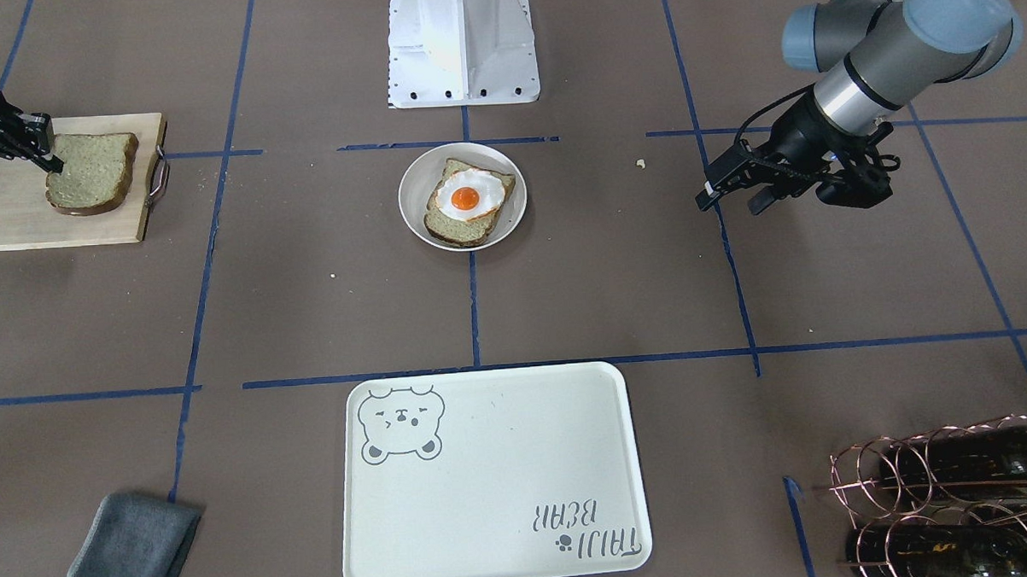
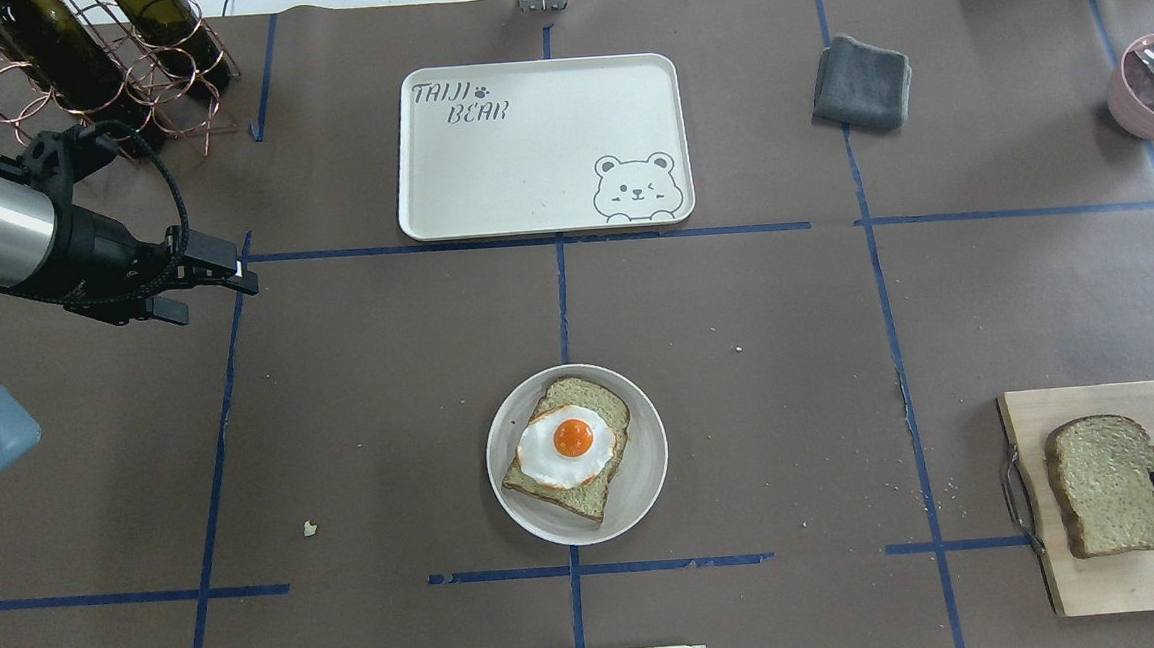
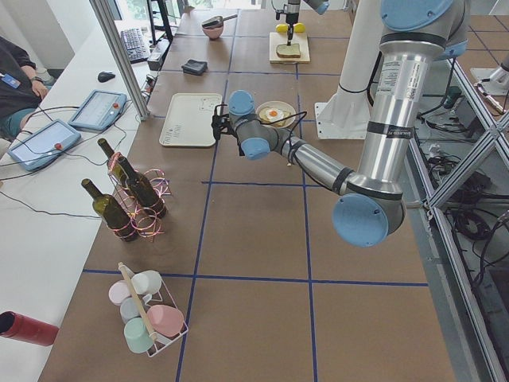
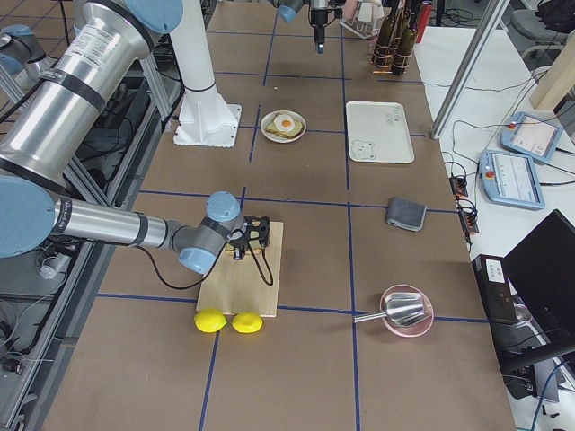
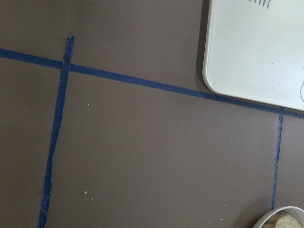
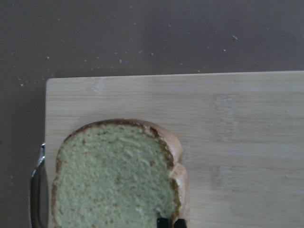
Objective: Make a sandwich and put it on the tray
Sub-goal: 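Lift the bread slice with the right gripper and carry it over the plate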
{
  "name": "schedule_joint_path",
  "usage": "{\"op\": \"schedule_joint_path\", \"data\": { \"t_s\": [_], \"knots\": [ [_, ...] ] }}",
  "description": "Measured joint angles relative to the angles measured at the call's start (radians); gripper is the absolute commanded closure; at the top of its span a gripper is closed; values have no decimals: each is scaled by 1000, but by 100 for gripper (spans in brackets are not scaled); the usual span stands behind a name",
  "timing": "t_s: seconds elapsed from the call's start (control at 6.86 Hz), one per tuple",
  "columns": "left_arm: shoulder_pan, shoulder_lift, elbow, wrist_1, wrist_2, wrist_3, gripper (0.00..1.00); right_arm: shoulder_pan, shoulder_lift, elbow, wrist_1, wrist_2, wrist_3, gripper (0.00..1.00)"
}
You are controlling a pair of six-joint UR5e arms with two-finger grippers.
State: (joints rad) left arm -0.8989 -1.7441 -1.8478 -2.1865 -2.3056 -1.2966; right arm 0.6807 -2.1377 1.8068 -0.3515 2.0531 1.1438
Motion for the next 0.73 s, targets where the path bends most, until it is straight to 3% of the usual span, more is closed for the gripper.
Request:
{"op": "schedule_joint_path", "data": {
  "t_s": [0.29,0.73],
  "knots": [
    [1,-1,2,0,0,-1,0,19,20,59,36,14,12,100],
    [3,0,12,1,0,-1,0,88,177,133,44,128,143,100]
  ]
}}
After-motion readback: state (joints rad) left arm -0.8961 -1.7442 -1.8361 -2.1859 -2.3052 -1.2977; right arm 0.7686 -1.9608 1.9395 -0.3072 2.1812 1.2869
